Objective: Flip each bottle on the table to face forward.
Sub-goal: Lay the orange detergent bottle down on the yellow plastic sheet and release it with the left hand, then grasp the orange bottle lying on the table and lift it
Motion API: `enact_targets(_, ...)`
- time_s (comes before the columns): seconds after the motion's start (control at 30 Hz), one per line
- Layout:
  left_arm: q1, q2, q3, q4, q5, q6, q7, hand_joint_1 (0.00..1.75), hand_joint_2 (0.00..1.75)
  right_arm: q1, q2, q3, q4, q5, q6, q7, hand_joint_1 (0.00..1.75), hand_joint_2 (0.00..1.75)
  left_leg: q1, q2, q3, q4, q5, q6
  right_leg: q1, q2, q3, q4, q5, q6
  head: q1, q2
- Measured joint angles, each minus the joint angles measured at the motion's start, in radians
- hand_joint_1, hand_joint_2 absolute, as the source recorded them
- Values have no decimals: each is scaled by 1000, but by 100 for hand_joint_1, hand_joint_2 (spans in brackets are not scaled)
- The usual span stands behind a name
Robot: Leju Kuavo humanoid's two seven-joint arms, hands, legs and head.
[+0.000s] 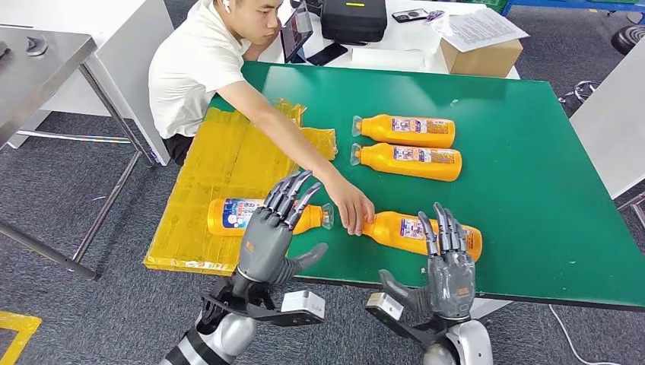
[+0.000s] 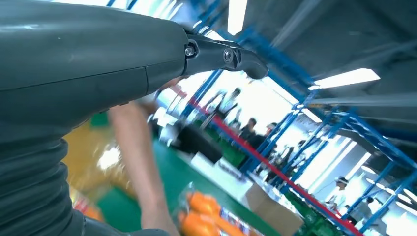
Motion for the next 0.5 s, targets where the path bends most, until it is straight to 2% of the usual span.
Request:
enact_targets(0.17,66,8,-8,-90,41,-11,-12,0,175,-1,-22,-93,48,53,0,26,0,175,0,0,1,0,1,1,0,0,0,0,1,0,0,0)
enact_targets(0.5,95,13,-14,-140,45,-13,-13,0,175,-4,-33,-134,85,63,-1,32,0,175,0,1,1,0,2,0,0,0,0,1,1,0,0,0)
